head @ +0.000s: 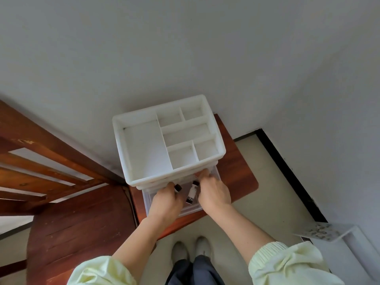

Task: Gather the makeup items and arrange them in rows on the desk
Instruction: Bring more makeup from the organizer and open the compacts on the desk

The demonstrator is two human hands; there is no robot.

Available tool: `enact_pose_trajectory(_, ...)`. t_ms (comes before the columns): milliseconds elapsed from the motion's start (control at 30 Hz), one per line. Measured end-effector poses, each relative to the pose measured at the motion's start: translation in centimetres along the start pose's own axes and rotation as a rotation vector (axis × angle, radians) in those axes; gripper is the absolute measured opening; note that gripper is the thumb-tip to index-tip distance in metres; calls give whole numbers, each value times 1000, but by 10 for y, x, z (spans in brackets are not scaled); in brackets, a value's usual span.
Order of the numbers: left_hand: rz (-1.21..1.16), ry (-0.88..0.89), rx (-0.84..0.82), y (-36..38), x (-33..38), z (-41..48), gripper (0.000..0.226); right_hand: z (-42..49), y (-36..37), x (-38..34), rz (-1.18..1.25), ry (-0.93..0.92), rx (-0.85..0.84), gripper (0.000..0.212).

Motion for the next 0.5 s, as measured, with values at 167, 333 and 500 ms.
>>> enact_pose_trajectory(167, 8, 29, 80, -2, 2, -5, 19, -13, -1, -2, 22, -102, -24, 42)
enact_pose_trajectory(333, -34, 40, 142, 4, 1, -9, 20, -4, 3, 0, 242, -34, -65, 23)
enact_pose_trajectory(500, -103, 17, 154, 11, -5, -8, 36, 6, 13, -8, 357, -10, -81, 38)
Point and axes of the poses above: each hand's wrist, its own z-axis towards the middle knuckle, its own y-axis out of the palm, x = y × z, the point moved 5 cm from there along z, towards the middle knuckle, and after that the axes turned 11 degrees about -x, right-handed, at the moved point
